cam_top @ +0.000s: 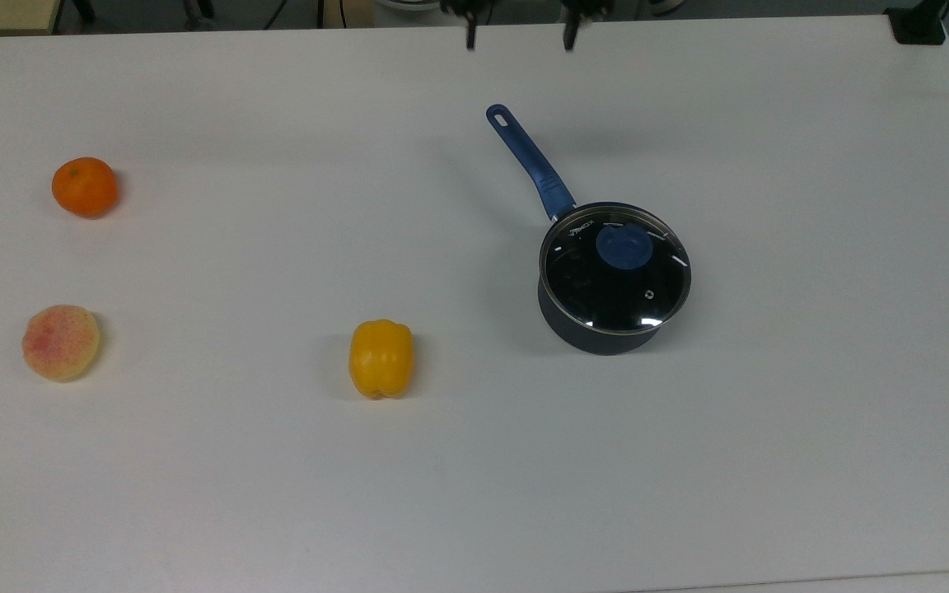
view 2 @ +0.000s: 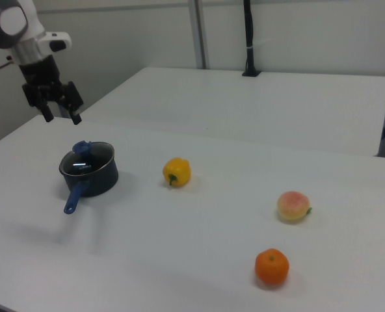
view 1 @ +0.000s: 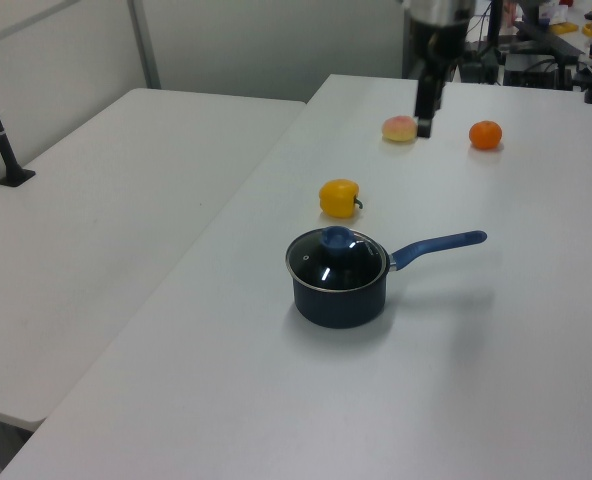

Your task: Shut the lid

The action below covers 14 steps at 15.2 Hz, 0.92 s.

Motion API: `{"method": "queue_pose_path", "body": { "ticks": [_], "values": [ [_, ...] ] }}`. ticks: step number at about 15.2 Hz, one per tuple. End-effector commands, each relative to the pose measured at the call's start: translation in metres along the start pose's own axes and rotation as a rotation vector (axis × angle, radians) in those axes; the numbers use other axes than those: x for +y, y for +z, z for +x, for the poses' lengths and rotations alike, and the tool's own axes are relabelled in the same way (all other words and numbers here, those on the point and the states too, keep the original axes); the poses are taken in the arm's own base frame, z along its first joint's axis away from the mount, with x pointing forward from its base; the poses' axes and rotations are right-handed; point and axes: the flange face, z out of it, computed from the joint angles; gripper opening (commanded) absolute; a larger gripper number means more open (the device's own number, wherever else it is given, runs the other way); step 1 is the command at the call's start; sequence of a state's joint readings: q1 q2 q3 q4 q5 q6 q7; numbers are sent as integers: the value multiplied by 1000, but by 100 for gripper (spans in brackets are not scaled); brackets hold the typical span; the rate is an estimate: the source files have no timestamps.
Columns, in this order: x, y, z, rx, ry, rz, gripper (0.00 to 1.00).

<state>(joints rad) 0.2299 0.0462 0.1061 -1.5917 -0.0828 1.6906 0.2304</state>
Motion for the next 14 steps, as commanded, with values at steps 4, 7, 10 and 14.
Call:
{"method": "queue_pose_path", "body": {
  "ticks": [4, 7, 10, 14],
  "values": [
    [68, -22, -61, -90, 139, 48, 100],
    [91, -7, -29, 4, 94, 72, 100],
    [101, -7, -22, 10, 52, 70, 100],
    [97, -5, -22, 8, 38, 69, 100]
  ]
}}
